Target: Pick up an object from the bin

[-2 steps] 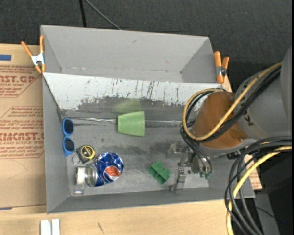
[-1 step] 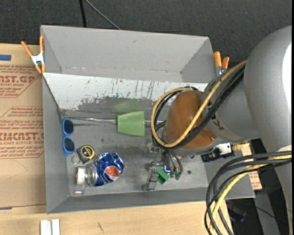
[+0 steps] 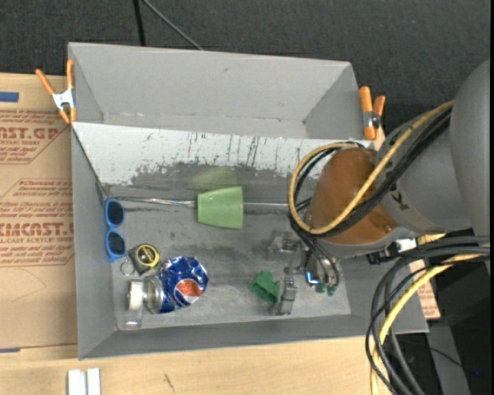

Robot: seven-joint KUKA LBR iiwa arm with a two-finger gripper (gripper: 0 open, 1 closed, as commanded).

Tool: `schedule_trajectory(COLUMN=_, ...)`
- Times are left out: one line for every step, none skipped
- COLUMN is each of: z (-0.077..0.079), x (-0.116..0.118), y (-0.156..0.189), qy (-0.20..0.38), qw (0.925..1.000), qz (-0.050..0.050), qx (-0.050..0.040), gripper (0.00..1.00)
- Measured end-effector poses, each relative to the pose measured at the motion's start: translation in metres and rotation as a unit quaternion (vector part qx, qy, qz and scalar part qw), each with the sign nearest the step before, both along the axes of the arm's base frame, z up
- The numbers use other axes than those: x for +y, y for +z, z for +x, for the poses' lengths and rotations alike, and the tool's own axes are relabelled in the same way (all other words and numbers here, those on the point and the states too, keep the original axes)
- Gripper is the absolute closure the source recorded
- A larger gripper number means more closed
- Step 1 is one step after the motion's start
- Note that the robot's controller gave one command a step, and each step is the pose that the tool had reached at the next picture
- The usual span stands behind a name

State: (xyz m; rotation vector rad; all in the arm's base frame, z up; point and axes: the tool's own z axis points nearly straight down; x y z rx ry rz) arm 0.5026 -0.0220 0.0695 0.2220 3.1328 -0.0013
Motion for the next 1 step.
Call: schedule_trajectory(z=0.0003, x=0.0025, y=0.0004, qy=0.001, qw=1.0000, qz=0.000, qx=-0.0004, gripper=1.00)
